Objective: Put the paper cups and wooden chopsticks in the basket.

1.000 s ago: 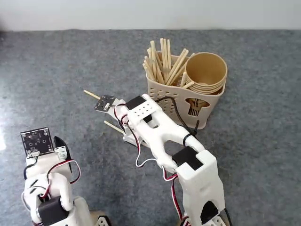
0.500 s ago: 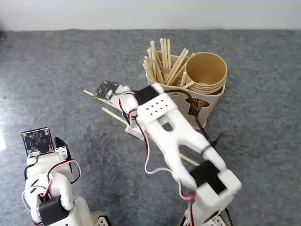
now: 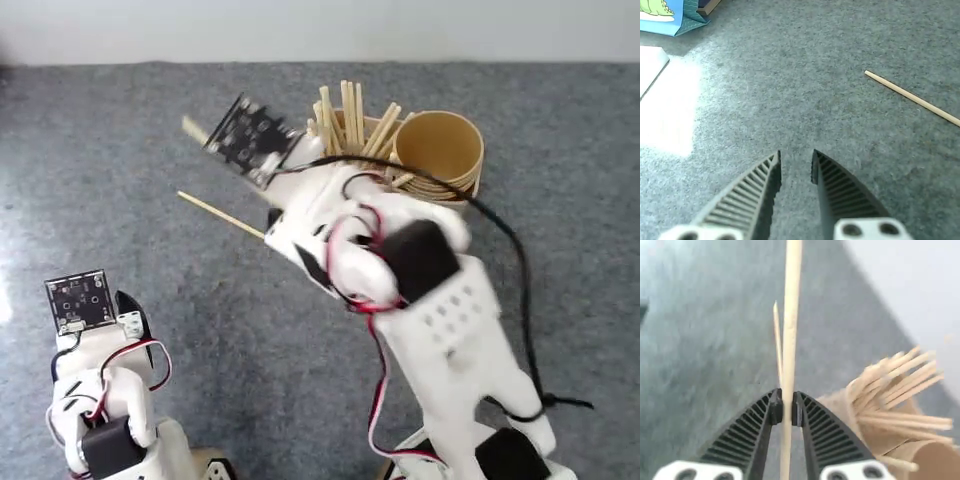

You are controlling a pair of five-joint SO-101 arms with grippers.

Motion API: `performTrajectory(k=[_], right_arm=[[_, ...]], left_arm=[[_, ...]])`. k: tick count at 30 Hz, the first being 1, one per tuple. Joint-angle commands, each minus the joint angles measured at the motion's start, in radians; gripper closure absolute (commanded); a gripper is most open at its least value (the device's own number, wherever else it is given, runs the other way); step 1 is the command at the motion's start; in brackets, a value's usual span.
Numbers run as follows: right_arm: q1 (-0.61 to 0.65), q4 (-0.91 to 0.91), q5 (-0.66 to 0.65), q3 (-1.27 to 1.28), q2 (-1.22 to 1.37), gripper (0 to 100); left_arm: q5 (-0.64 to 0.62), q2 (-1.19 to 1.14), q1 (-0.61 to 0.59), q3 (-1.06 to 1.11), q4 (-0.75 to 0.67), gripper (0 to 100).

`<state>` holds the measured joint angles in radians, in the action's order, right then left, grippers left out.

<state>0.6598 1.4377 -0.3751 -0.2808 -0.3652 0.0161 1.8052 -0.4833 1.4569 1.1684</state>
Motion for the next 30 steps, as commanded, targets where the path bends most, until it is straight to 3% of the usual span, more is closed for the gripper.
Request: performTrajectory(k=[1,8,15,19,27,30], right_arm=[[-0.012,-0.064,0.034,-0.198,-0.042,99.1],[-0.171,-0.335,0.044,-0.272,-0.041,99.1],[-0.292,-0.501,0.216,-0.262,0.056,99.1],[-0.351,-0.601,0.249,-0.261,0.18,99.1],[-0.369,-0.619,0.25,-0.261,0.361,99.1],[-0.386,-0.619,0.311,-0.261,0.418,99.1]], left_arm=[[0.008,0.011,-0.003,-0.005,0.002,90],[0.008,0.011,-0.003,-0.005,0.002,90],[0.008,0.011,-0.003,-0.005,0.002,90],[0.008,0.011,-0.003,-0.004,0.002,90],[0.009,0.011,-0.003,-0.004,0.002,90],[0.009,0.011,-0.003,-0.004,0.0,90]])
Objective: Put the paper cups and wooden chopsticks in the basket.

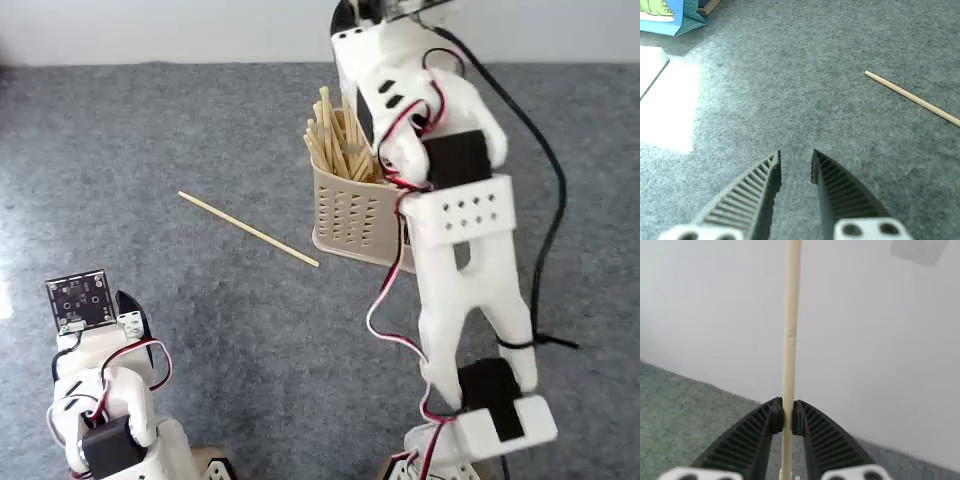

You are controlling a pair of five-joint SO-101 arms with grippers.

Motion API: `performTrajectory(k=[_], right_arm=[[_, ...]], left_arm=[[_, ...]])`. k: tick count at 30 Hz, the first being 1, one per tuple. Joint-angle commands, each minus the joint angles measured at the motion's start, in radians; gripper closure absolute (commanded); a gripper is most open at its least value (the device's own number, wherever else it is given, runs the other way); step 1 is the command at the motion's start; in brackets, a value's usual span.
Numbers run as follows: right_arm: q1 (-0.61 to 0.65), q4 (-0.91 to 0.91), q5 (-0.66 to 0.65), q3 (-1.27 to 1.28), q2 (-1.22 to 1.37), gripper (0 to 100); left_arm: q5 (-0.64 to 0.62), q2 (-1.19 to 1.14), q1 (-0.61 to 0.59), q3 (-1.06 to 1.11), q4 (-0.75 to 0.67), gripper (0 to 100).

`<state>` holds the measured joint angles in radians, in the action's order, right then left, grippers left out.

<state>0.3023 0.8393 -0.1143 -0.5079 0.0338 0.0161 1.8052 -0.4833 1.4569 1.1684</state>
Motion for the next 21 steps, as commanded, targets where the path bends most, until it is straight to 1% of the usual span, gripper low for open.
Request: performTrajectory(k=[1,8,16,18,21], right_arm=[[-0.035,-0.021,0.069,-0.034,0.039,99.1],[-0.071,-0.01,0.083,-0.034,0.153,99.1],[-0.064,0.214,0.08,-0.04,0.17,98.5],[-0.064,0.286,0.078,-0.04,0.162,95.4],[-0.071,0.421,0.078,-0.04,0.124,84.5]], left_arm=[[0.009,0.011,-0.003,-0.004,0.0,90],[0.048,0.011,-0.003,0.004,-0.006,90],[0.048,0.011,-0.003,0.005,-0.011,90],[0.048,0.011,-0.003,0.007,-0.02,90],[0.048,0.011,-0.003,0.007,-0.02,90]])
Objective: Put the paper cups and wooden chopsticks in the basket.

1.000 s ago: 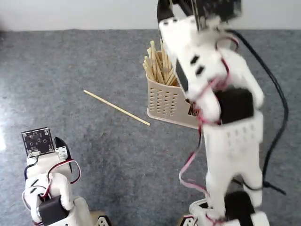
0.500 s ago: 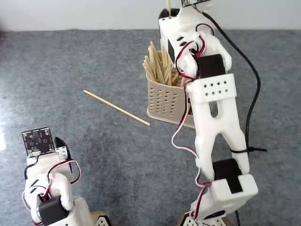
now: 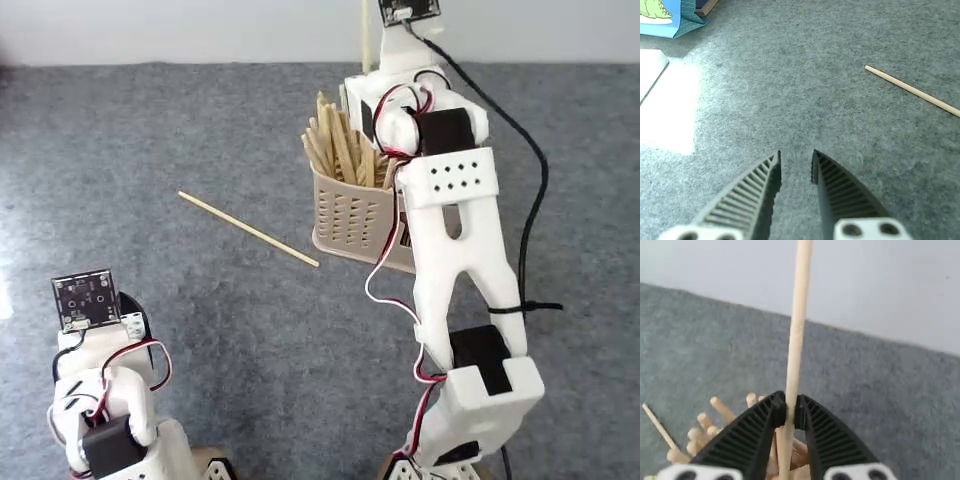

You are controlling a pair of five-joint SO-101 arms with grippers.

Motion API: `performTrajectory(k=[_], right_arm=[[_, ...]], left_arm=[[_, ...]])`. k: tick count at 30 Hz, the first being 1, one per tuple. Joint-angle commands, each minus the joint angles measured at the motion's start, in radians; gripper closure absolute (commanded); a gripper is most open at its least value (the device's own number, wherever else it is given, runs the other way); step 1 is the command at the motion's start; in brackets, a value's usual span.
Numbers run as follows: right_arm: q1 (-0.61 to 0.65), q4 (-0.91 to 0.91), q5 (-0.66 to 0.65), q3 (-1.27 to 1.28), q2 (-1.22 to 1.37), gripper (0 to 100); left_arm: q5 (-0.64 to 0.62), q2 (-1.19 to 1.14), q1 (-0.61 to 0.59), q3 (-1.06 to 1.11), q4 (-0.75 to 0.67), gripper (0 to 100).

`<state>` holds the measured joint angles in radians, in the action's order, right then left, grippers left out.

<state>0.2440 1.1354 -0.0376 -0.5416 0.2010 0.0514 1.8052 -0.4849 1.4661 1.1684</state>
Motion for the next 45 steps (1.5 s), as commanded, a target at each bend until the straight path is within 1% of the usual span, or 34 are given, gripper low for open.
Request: performTrajectory(k=[1,4,6,8,13,18,21,23,28,31,33,39,42,45], right_arm=[[-0.013,0.163,0.002,-0.006,-0.065,80.1],[-0.004,0.262,0.002,-0.006,-0.142,71.0],[0.015,0.302,0.002,-0.006,-0.202,69.6],[0.028,0.338,0.002,-0.006,-0.268,70.7],[0.07,0.415,0.002,-0.006,-0.403,77.1],[0.096,0.541,0.0,-0.002,-0.486,89.6],[0.116,0.628,-0.072,0.0,-0.492,97.0],[0.122,0.664,-0.121,0.017,-0.496,99.1],[0.12,0.657,-0.147,0.269,-0.599,98.8],[0.124,0.65,-0.19,0.446,-0.708,98.8],[0.117,0.615,-0.193,0.574,-0.796,98.8],[0.113,0.4,-0.192,1.008,-1.059,98.8],[0.064,0.291,-0.195,1.189,-1.164,98.8],[-0.027,0.171,-0.195,1.332,-1.233,98.8]], left_arm=[[0.012,0.011,-0.002,-0.002,-0.018,90],[0.012,0.011,-0.002,-0.002,-0.018,90],[0.012,0.011,-0.002,-0.002,-0.018,90],[0.012,0.011,-0.002,-0.002,-0.018,90],[0.012,0.011,-0.002,-0.001,-0.018,90],[0.012,0.011,-0.002,0.004,-0.02,90],[0.012,0.011,-0.002,0.005,-0.02,90],[0.012,0.011,-0.002,0.007,-0.02,90],[0.012,0.011,-0.002,0.007,-0.02,90],[0.012,0.011,-0.002,0.007,-0.02,90],[0.012,0.011,0.002,0.008,-0.02,90],[0.02,0.009,0.081,0.024,-0.017,90],[0.052,0.006,0.107,0.024,-0.012,90],[0.054,0.005,0.127,0.022,-0.011,90]])
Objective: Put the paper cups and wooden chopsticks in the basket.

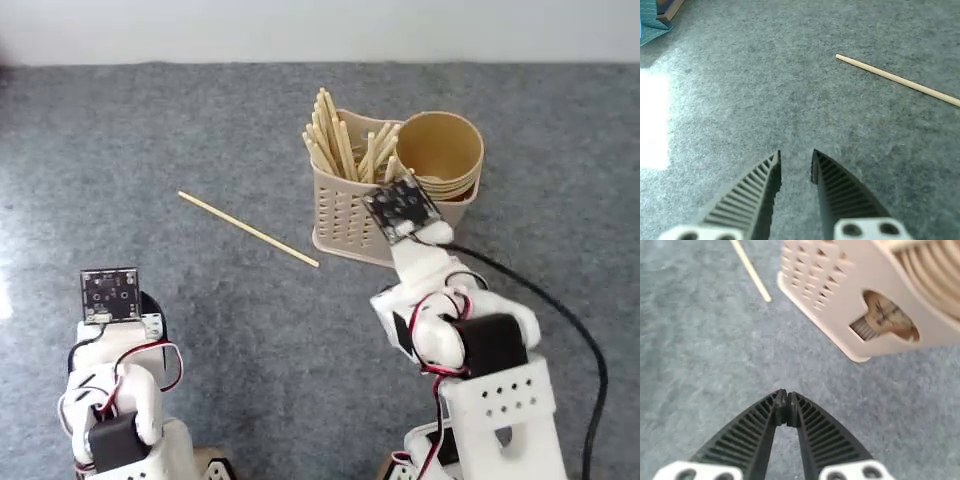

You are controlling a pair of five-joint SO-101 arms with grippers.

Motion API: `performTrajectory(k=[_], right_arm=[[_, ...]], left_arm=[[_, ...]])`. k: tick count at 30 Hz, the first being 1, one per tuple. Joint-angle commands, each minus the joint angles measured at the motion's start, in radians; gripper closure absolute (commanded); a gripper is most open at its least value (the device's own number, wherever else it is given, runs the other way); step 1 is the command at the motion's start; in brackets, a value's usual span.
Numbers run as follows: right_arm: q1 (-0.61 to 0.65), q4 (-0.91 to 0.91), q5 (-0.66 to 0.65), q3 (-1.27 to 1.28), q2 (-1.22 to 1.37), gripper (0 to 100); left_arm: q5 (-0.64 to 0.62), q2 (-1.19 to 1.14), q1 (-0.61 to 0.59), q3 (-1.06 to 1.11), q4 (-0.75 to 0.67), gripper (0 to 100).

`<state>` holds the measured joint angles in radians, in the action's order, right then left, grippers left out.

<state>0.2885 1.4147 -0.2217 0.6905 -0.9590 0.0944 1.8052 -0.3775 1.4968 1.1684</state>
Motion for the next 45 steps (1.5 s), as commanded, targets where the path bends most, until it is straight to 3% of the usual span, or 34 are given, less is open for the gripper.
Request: performTrajectory(k=[1,6,14,22,29,38,45], right_arm=[[-0.099,-0.143,-0.011,0.14,-0.081,98.8],[-0.186,-0.274,-0.012,0.284,-0.084,98.8],[-0.193,-0.401,-0.012,0.454,-0.085,98.7],[-0.275,-0.535,-0.002,0.634,-0.094,98.7],[-0.291,-0.565,0.226,0.671,-0.094,98.7],[-0.292,-0.558,0.523,0.68,-0.094,98.8],[-0.366,-0.582,0.546,0.72,-0.094,98.8]], left_arm=[[0.011,0.005,0.025,-0.012,-0.011,90],[0.011,0.005,0.057,-0.058,-0.017,89],[0.006,0.003,0.149,-0.14,-0.012,85],[0.006,0.003,0.19,-0.203,-0.012,90],[0.006,-0.034,0.192,-0.254,-0.02,90],[0.006,-0.493,0.192,-0.438,-0.106,90],[-0.06,-0.953,0.192,-0.722,-0.112,90]])
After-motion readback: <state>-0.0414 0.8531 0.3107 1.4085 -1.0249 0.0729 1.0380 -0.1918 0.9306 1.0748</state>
